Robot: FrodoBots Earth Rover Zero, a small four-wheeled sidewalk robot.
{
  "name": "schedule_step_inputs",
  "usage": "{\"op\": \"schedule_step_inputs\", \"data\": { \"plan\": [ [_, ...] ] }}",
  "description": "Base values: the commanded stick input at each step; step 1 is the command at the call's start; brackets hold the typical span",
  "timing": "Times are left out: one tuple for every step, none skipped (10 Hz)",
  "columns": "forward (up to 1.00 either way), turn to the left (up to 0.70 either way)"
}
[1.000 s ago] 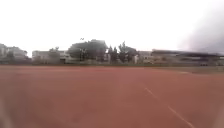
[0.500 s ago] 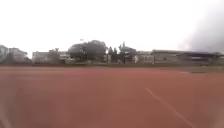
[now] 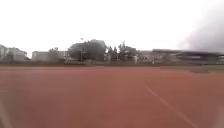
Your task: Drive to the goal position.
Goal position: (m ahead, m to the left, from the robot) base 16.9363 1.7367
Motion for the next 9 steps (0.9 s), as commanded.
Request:
{"op": "schedule_step_inputs", "data": {
  "plan": [
    [0.7, 0.0],
    [0.7, 0.0],
    [0.7, 0.0],
    [0.7, 0.0],
    [0.7, 0.0],
    [0.7, 0.0],
    [0.7, 0.0],
    [0.7, 0.0],
    [0.7, 0.0]
  ]
}}
